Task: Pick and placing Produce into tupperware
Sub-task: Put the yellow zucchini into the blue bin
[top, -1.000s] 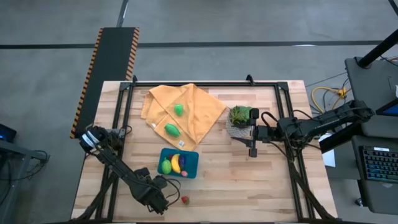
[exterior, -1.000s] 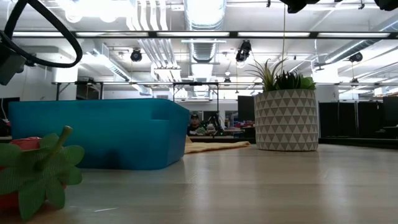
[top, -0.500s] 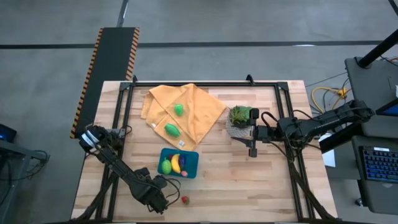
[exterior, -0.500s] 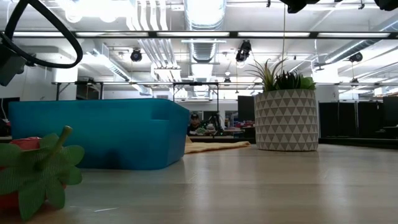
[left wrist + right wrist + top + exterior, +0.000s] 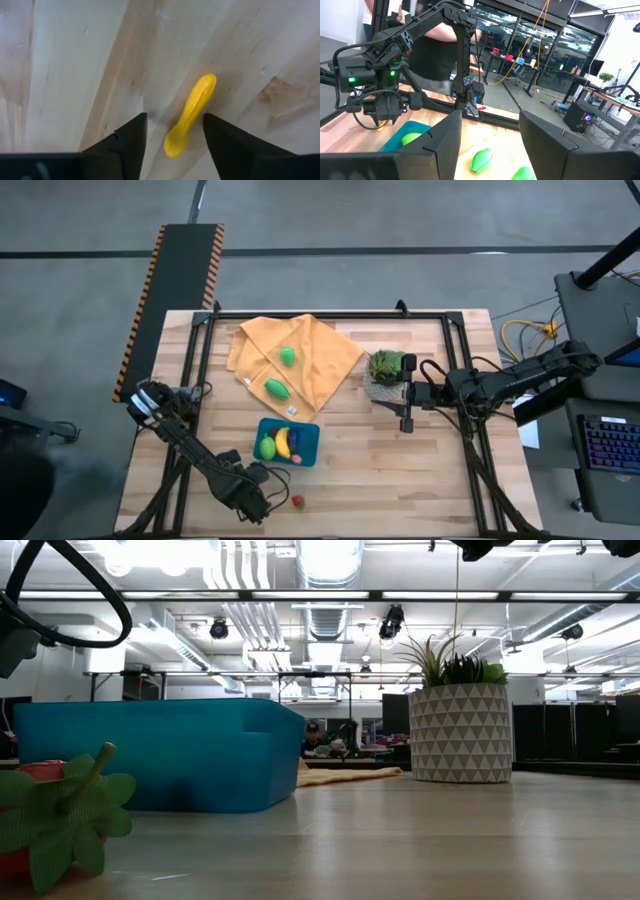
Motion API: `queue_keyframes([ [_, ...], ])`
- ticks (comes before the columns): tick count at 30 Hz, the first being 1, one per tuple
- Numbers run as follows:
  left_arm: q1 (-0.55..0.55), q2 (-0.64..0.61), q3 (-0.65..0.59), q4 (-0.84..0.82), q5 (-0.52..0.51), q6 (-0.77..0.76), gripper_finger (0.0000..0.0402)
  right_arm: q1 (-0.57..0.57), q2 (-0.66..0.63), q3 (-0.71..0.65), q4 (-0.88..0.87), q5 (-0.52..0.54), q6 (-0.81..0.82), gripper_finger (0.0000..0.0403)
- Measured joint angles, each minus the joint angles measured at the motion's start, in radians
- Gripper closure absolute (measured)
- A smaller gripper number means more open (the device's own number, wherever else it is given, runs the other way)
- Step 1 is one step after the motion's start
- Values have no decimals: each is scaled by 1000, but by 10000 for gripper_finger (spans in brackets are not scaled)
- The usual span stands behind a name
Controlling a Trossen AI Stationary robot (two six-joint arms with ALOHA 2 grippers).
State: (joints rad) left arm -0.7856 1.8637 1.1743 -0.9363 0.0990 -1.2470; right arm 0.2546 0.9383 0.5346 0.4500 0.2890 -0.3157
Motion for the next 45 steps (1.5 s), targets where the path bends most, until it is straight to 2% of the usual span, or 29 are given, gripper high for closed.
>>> queue_keyframes([
  [18, -1, 1, 0, 38, 7, 30, 391, 0, 0, 0, 0, 0, -2, 211],
  [34, 0, -6, 16, 31, 14, 57, 397, 0, 0, 0, 0, 0, 0, 211],
  [45, 0, -63, 16, 29, 15, 50, 398, 0, 0, 0, 0, 0, 0, 211],
])
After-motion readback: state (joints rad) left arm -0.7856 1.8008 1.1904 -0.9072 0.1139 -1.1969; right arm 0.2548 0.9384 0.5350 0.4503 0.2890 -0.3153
